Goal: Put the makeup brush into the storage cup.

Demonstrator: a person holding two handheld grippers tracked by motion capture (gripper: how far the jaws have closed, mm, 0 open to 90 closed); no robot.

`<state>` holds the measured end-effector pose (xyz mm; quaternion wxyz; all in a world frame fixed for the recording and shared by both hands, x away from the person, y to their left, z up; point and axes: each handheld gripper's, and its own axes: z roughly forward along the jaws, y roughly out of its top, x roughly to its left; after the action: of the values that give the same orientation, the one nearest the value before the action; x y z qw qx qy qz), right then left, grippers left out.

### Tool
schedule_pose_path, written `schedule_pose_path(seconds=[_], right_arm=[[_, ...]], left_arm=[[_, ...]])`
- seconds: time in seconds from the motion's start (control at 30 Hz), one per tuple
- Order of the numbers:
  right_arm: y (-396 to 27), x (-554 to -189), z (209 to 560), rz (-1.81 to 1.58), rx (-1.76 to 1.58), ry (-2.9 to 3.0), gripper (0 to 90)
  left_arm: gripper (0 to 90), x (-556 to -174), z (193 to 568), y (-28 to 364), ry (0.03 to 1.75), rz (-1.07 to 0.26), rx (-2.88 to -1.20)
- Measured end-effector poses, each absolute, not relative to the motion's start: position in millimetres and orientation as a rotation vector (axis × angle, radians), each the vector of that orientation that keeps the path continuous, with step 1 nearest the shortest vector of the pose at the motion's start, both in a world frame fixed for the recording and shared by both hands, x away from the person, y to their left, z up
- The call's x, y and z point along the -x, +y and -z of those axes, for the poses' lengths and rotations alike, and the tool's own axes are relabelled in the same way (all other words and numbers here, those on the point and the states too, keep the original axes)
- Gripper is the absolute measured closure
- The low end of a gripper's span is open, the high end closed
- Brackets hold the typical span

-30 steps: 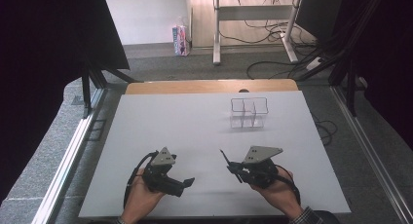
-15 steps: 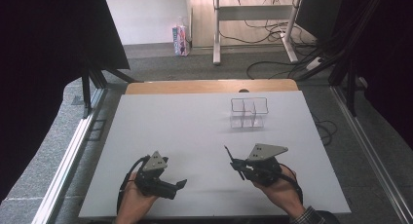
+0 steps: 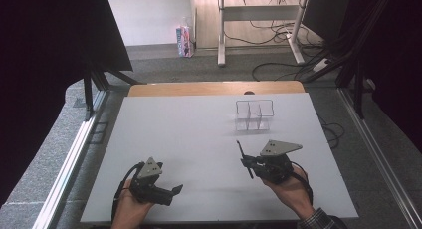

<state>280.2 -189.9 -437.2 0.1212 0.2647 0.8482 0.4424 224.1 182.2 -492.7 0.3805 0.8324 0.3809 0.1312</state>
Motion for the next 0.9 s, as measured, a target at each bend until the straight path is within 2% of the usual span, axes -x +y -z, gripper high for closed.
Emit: schedule_pose_path(seconds=[0.9], right_arm=[[-211, -321, 424, -1.320, -0.861, 2.385, 83.2]], left_arm=[[0.7, -213, 498, 226, 1.094, -0.385, -2.054]])
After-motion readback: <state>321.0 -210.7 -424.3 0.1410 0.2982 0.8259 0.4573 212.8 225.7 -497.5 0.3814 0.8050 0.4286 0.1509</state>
